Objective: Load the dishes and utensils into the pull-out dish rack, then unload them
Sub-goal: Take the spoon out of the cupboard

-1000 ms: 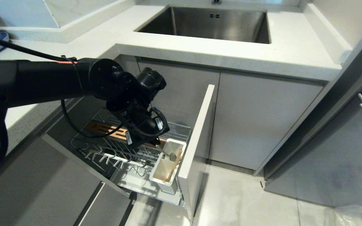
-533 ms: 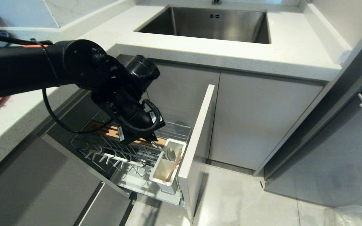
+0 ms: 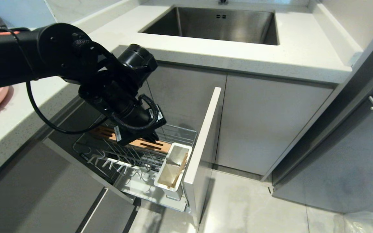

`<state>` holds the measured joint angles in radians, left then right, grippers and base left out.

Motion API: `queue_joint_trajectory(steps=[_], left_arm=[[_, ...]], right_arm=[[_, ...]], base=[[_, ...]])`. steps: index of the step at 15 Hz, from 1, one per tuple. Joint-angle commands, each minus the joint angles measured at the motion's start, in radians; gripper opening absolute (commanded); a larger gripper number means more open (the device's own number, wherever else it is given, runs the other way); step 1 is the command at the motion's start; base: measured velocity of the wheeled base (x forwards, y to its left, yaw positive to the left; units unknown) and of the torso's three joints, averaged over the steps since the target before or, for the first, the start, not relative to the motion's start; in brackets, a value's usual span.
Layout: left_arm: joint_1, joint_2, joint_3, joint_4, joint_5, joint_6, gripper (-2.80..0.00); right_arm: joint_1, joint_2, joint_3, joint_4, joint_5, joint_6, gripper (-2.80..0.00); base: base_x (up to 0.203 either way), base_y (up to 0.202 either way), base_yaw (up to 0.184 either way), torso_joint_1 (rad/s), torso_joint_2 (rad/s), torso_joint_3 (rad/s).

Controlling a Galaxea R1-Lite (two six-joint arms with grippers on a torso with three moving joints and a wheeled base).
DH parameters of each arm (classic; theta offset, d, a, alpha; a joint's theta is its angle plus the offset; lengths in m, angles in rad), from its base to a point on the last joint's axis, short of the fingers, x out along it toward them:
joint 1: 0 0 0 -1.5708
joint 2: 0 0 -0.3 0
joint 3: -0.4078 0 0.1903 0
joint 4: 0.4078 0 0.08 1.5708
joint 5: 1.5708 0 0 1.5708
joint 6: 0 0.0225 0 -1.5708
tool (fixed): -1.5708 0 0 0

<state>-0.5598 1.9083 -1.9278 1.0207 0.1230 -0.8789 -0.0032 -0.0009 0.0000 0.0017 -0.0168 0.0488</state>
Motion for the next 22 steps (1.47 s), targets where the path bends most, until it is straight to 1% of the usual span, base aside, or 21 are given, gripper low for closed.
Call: queue_joint_trajectory(steps=[1,3,6,8,9,12,22], left_arm=[[0.0,-0.002,0.009,0.009,0.001,-0.008,-2.8],[0.0,0.016,0.011,0.039,-0.011,-0.023,-2.8],[0.004,0.053,0.01,0.038,-0.016,-0.032,-2.8],[0.004,0.078,0.012,0.038,-0.035,-0.041,-2.8],[0.004,0.091,0.012,0.034,-0.038,-0.042,0.0],[0.007,0.129,0.006,0.029,-0.038,-0.043,0.0],[0.028,0.243,0.006,-0.051,-0.048,-0.046,0.0]], right_arm=[[0.0,0.001,0.002,0.0,0.0,0.0,-2.8],[0.0,0.001,0.002,0.0,0.0,0.0,-2.8],[0.0,0.001,0.002,0.0,0.0,0.0,-2.8],[0.0,0.001,0.002,0.0,0.0,0.0,-2.8],[0.0,0.001,0.002,0.0,0.0,0.0,-2.8],[0.0,0.001,0.002,0.0,0.0,0.0,-2.8],[0.0,0.001,0.002,0.0,0.0,0.0,-2.8]], base=[[0.0,0.0,0.0,0.0,0.0,0.0],[0.0,0.0,0.0,0.0,0.0,0.0],[0.0,0.0,0.0,0.0,0.0,0.0],[0.0,0.0,0.0,0.0,0.0,0.0],[0.0,0.0,0.0,0.0,0.0,0.0],[0.0,0.0,0.0,0.0,0.0,0.0],[0.0,0.0,0.0,0.0,0.0,0.0]])
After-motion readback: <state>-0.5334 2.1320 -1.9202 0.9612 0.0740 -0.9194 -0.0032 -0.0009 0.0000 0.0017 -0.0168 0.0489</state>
